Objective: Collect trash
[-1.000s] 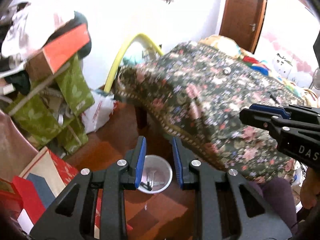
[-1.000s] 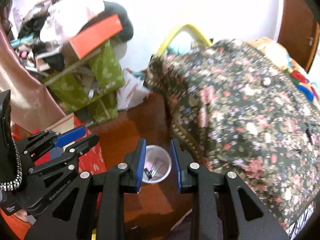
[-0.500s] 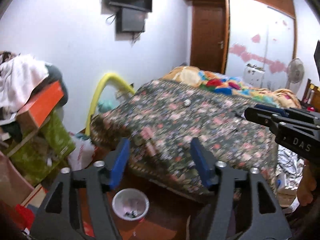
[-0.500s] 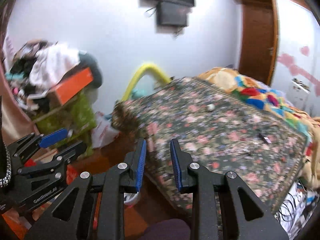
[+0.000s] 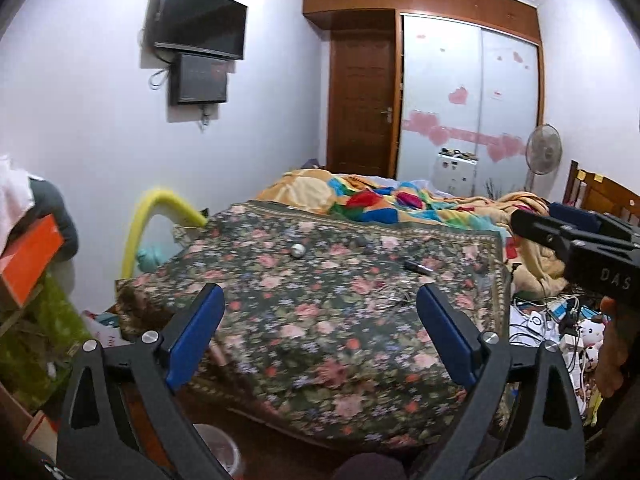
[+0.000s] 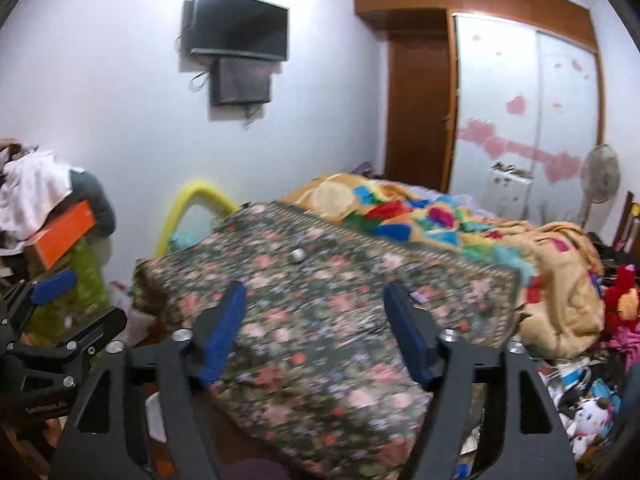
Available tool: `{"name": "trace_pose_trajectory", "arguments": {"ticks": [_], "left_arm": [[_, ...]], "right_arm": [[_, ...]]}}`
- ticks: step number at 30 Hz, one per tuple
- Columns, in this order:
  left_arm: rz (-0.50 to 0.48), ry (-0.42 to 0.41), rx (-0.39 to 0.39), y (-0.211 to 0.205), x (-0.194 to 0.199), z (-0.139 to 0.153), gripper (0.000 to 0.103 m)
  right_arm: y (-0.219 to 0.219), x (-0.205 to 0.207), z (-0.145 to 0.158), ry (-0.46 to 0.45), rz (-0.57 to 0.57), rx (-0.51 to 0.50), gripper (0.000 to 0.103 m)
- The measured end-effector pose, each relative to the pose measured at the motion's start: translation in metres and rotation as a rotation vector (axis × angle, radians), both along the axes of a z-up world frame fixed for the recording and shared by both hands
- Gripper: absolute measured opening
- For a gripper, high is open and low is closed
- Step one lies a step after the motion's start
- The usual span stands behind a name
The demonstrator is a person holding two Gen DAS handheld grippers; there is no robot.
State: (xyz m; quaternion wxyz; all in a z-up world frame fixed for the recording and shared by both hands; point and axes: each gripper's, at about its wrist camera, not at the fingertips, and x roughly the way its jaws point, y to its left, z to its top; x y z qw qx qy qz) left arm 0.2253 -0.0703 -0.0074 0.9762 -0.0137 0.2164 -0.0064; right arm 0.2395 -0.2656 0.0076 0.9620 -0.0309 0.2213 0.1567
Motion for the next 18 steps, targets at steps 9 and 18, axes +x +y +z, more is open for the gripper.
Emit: {"name": "trace_pose_trajectory", "arguments": {"ticks": [9, 18], "left_arm": [[-0.067, 0.038, -0.004, -0.04, 0.063, -0.016, 0.097], [-0.088, 0.19, -0.033, -0.069, 0.149, -0.069, 0.097]], "right_arm": [[-0.053, 0.039, -0.005, -0.028, -0.107, -0.015, 0.078], [-0.089, 0.094, -0.047, 0.016, -0.205, -0.083, 0.078]]}}
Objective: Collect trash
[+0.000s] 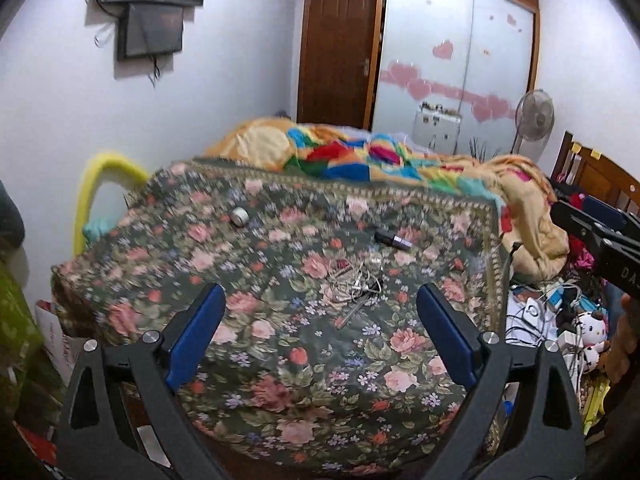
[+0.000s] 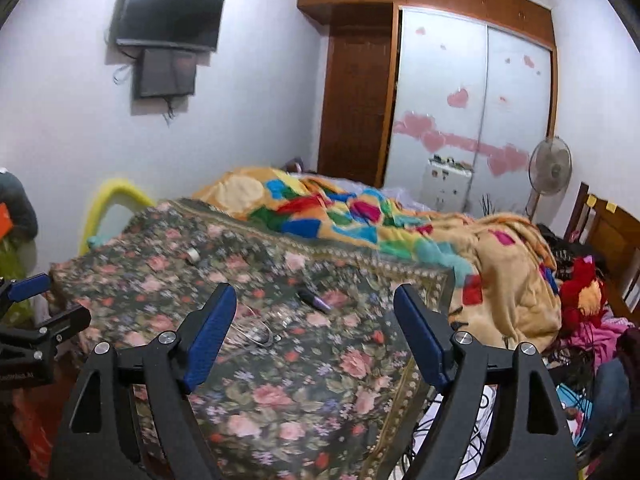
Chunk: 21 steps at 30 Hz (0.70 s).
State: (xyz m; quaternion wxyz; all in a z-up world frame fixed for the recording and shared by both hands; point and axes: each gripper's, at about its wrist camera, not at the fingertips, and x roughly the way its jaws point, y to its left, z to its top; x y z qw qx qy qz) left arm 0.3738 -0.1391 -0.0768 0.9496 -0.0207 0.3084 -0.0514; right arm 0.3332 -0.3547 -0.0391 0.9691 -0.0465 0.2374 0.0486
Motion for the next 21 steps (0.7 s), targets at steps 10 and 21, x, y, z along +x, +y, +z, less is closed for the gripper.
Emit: {"name": "trace_pose_trajectory", "arguments": {"ticks": [10, 21], "left_arm": [[-0.069, 0.158, 0.066, -0.035, 0.084, -0.085, 0.097], [-0.029, 0.291, 0.018, -0.04, 0.157, -0.162, 0.097]], "right_arm": [[-0.032, 0.084, -0.081, 0.254, 0.021, 0.026, 0.078], [-0.028, 0.208, -0.168, 0.448, 0.139, 0.064, 0.078]]}}
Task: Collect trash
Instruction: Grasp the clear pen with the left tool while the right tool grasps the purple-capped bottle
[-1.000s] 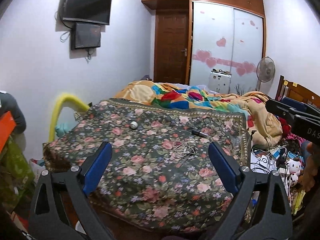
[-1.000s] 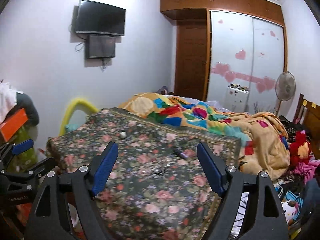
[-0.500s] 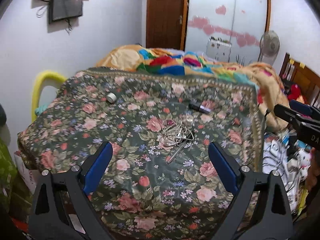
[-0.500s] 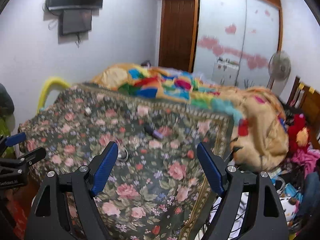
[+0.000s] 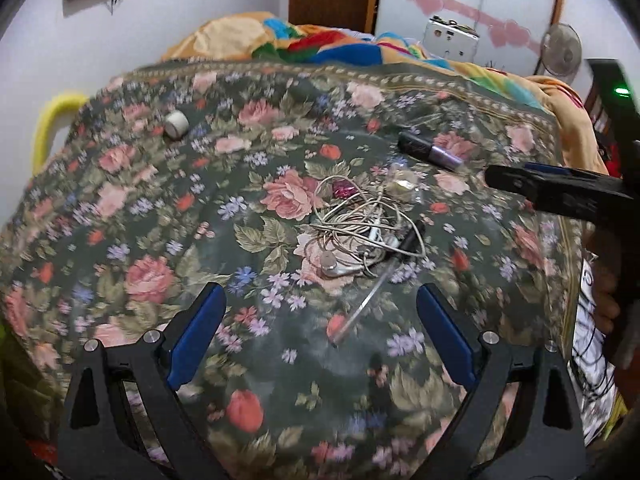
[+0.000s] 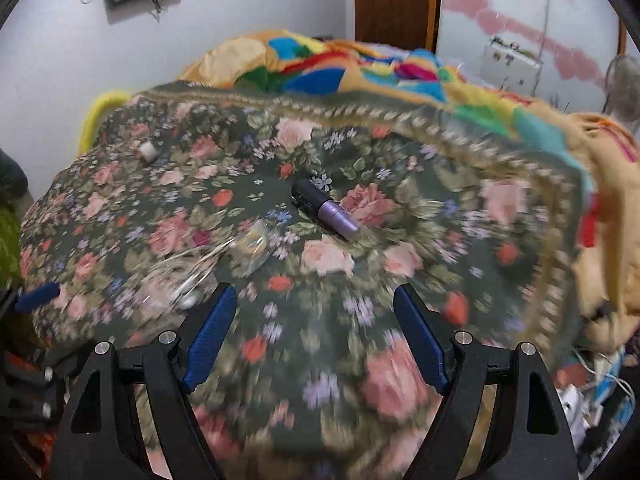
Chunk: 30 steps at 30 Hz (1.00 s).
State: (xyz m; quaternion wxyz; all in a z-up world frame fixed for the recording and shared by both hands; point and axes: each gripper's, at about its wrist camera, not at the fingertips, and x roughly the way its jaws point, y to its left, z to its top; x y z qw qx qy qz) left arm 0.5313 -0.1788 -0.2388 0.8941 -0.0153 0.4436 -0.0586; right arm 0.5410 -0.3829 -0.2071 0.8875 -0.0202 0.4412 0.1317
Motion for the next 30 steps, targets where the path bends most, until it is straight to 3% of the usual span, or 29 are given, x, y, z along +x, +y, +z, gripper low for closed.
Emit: {"name": "trace_pose_trajectory", "arguments": {"ticks": [6, 8, 10, 11, 13, 17, 20, 24, 27, 30], "left_arm": [[-0.004, 0.017, -0.019, -0.001, 0.022, -0.02, 0.09], [-0.013, 0.024, -0.028, 0.0, 0.026, -0.025, 0.084], [-0.037, 0.042, -0.036, -0.002, 0.03, -0.032, 0.067], [-0.051, 0.052, -0.04, -0.004, 0.031, -0.034, 0.062], [-0.075, 0.062, -0.074, -0.005, 0.032, -0.039, 0.052], [-0.101, 0.071, -0.105, -0.008, 0.03, -0.038, 0.04], [-0.129, 0.112, -0.142, -0.01, 0.027, -0.04, 0.036], [-0.158, 0.095, -0.06, -0.022, 0.012, -0.039, 0.031], [-0.184, 0.097, 0.004, -0.029, 0.001, -0.04, 0.011], [-0.191, 0.127, 0.009, -0.025, -0.01, -0.039, 0.01]], "right_arm": [[0.014, 0.062, -0.03, 0.013, -0.001, -0.058, 0.077], [0.018, 0.078, -0.037, 0.014, 0.001, -0.085, 0.06], [0.024, 0.091, -0.045, 0.032, 0.029, -0.102, 0.053], [0.026, 0.097, -0.048, 0.035, 0.035, -0.118, 0.042], [0.031, 0.103, -0.053, 0.055, 0.065, -0.126, 0.039], [0.034, 0.096, -0.051, 0.053, 0.078, -0.14, 0.029], [0.025, 0.078, -0.045, 0.099, 0.071, -0.082, 0.021], [0.013, 0.043, -0.041, 0.143, 0.079, -0.034, 0.021], [0.001, 0.019, -0.041, 0.18, 0.077, -0.014, 0.021], [-0.005, -0.004, -0.041, 0.211, 0.064, 0.007, 0.021]]}}
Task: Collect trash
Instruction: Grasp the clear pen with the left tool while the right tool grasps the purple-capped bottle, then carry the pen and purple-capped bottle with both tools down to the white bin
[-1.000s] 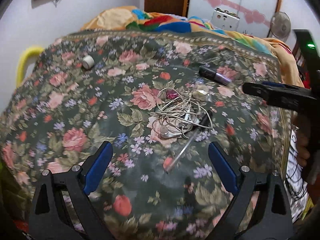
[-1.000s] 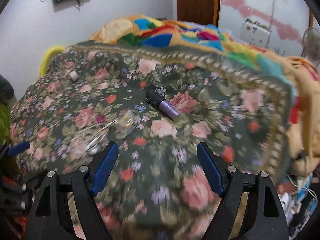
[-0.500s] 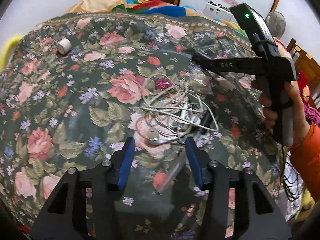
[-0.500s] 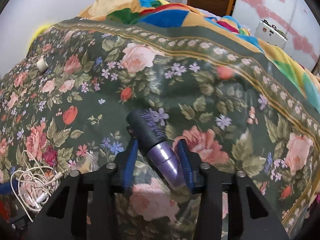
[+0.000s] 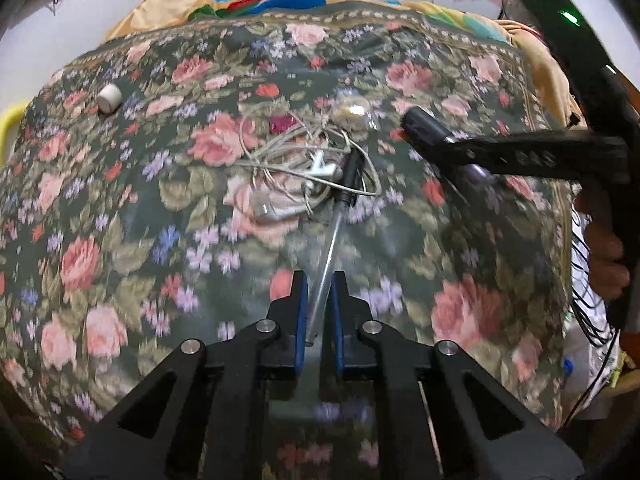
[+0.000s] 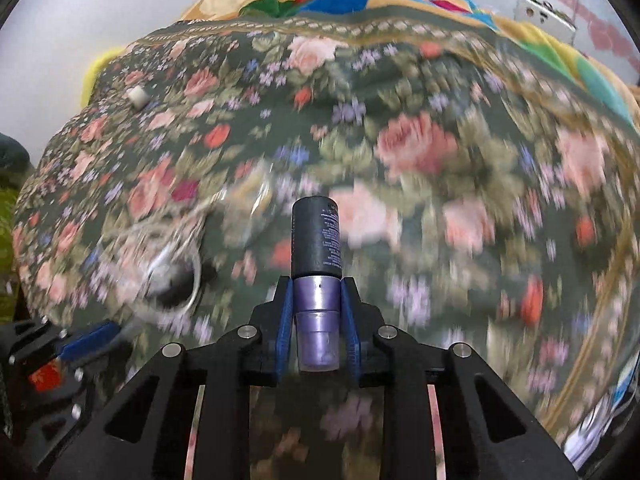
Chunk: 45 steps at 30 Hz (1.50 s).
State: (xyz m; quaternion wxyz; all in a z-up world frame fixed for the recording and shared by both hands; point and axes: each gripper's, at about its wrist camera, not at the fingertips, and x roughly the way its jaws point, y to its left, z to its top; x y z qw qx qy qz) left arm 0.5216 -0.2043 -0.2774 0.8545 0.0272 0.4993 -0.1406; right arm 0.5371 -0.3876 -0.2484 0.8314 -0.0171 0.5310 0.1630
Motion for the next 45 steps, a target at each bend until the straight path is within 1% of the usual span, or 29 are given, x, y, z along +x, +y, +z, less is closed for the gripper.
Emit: {"name": "trace_pose_trajectory", "arguments": {"ticks": [2, 7, 11, 14, 19, 22, 24, 27, 30, 34, 36, 41, 45], "left_arm": [[0.007, 0.025, 0.005, 0.005, -0.011, 0.001, 0.009], [0.014, 0.093, 0.001, 0.015, -0.04, 0.002, 0.008], [-0.018, 0.097, 0.021, 0.012, -0.055, 0.002, 0.008], [-0.022, 0.107, 0.001, 0.012, -0.048, 0.002, 0.008], [-0.009, 0.085, -0.043, 0.009, -0.028, 0.001, 0.009], [-0.005, 0.053, -0.039, 0.004, -0.021, 0.0, 0.009], [-0.003, 0.038, -0.021, 0.0, -0.019, 0.0, 0.009], [0.014, 0.055, 0.002, -0.002, -0.015, 0.001, 0.007], [0.031, 0.054, -0.022, 0.002, -0.017, 0.01, 0.007], [0.024, 0.057, -0.025, 0.006, -0.028, 0.022, 0.007], [0.016, 0.071, -0.033, 0.009, -0.036, 0.026, 0.007], [0.023, 0.083, -0.015, 0.018, -0.056, 0.03, 0.007], [0.041, 0.071, -0.019, 0.031, -0.074, 0.041, 0.007]], "right_arm": [[-0.003, -0.012, 0.0, 0.021, -0.015, 0.012, 0.021], [0.011, -0.043, -0.004, 0.04, -0.05, -0.016, 0.021], [0.022, -0.071, -0.005, 0.036, -0.038, -0.031, 0.022], [0.025, -0.082, -0.006, 0.021, -0.03, -0.057, 0.022], [0.029, -0.079, -0.008, 0.011, -0.035, -0.069, 0.022], [0.028, -0.076, -0.01, 0.009, -0.051, -0.057, 0.023], [0.029, -0.077, -0.01, -0.013, -0.061, -0.058, 0.023], [0.034, -0.078, -0.01, -0.04, -0.058, -0.093, 0.023], [0.033, -0.077, -0.009, -0.036, -0.069, -0.089, 0.022], [0.022, -0.079, 0.001, -0.017, -0.102, -0.017, 0.022], [0.02, -0.082, 0.006, -0.02, -0.108, -0.01, 0.022], [0.02, -0.095, 0.025, -0.046, -0.112, -0.009, 0.022], [0.023, -0.107, 0.044, -0.07, -0.105, -0.003, 0.022]]}}
